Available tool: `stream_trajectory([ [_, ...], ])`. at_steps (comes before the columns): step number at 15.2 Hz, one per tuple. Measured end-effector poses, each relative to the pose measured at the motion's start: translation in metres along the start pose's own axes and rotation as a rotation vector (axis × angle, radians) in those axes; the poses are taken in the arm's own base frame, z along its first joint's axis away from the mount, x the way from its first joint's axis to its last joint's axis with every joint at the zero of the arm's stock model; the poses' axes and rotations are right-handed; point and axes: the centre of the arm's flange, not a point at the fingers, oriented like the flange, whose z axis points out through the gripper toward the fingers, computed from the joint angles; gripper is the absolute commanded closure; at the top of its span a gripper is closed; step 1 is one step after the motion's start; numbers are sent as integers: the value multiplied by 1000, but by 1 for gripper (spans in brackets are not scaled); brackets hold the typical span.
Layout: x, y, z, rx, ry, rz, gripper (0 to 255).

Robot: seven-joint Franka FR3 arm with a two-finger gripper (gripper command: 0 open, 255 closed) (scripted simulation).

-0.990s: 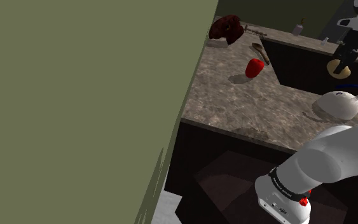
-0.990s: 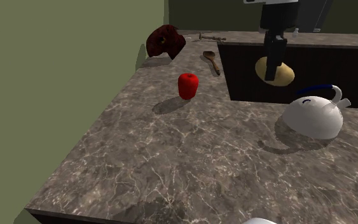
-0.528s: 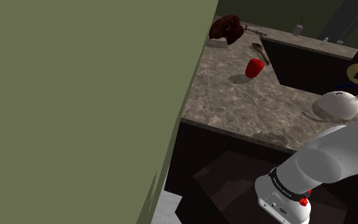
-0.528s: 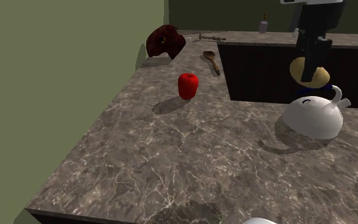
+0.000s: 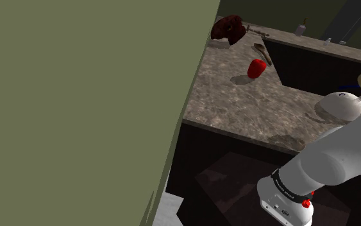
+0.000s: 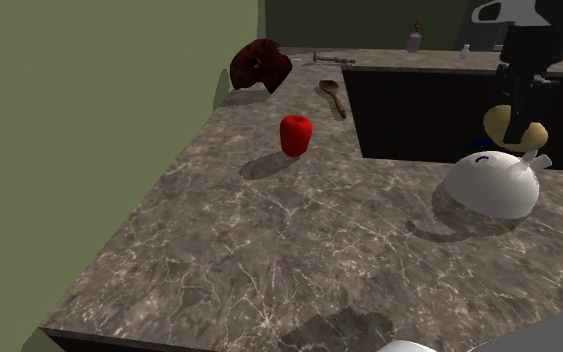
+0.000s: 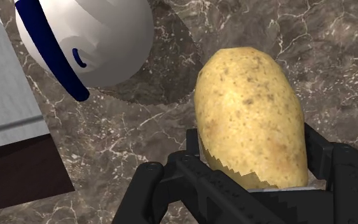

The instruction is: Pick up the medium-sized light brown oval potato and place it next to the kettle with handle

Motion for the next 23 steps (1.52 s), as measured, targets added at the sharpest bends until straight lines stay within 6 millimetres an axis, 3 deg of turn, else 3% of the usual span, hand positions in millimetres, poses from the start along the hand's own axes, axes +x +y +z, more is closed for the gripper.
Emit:
stream_trajectory([
  [23, 13, 8, 118, 0, -1, 0, 255],
])
